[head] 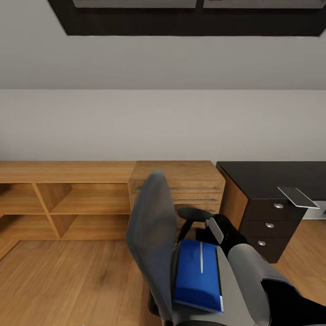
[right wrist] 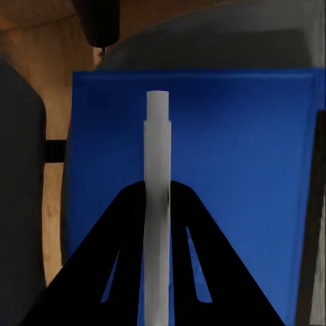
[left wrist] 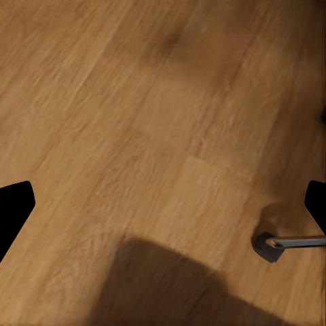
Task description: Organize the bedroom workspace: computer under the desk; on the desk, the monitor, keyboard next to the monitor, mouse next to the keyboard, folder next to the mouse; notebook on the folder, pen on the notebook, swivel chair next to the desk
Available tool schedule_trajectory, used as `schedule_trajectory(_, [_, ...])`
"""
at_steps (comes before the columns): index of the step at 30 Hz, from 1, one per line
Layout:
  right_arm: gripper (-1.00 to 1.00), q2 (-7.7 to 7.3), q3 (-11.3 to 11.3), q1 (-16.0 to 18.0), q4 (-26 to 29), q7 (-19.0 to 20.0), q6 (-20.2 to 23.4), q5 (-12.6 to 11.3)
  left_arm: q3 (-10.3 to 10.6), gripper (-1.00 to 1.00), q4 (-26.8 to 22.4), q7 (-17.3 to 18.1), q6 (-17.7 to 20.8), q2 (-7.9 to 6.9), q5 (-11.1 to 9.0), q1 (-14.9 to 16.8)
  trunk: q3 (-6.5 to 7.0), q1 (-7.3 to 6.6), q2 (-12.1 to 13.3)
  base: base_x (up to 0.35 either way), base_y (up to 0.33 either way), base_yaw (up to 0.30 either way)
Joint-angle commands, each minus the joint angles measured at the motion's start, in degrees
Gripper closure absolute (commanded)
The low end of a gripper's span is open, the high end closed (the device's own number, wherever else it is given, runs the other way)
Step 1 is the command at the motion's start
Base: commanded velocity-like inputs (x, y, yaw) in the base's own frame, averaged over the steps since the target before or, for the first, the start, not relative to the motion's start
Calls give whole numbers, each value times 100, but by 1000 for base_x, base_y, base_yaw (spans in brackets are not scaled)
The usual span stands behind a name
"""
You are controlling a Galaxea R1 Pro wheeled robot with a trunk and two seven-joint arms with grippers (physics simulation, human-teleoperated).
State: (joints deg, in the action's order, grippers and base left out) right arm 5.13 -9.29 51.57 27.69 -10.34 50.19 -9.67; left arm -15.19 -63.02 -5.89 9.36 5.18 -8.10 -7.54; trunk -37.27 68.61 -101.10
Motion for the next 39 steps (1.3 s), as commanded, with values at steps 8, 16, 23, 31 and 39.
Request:
schedule_trajectory(8, [100, 5, -29, 2, 7, -30, 9, -71, 16, -100, 100, -18, -70, 4, -54, -2, -5, 0, -3, 5, -83, 0])
schedule_trajectory(16, [100, 2, -35, 2, 2, -27, -5, -71, 15, -100, 106, -18, -75, 3, -60, -2, -5, 0, -3, 0, -4, 0])
schedule_trajectory(23, [100, 65, -19, -16, 1, -22, -150, -71, 8, -100, 172, -16, -84, 71, -60, -2, -5, 0, -3, 0, 0, 0])
schedule_trajectory(31, [100, 173, -34, -16, 7, -21, -197, -71, 7, -100, 212, -20, -79, 44, -65, -2, -5, 0, -3, 0, 0, 0])
schedule_trajectory(39, [100, 189, -37, -16, 0, -14, -236, -79, 8, -100, 220, -18, -75, -7, -71, -2, -5, 0, -3, 0, 0, 0])
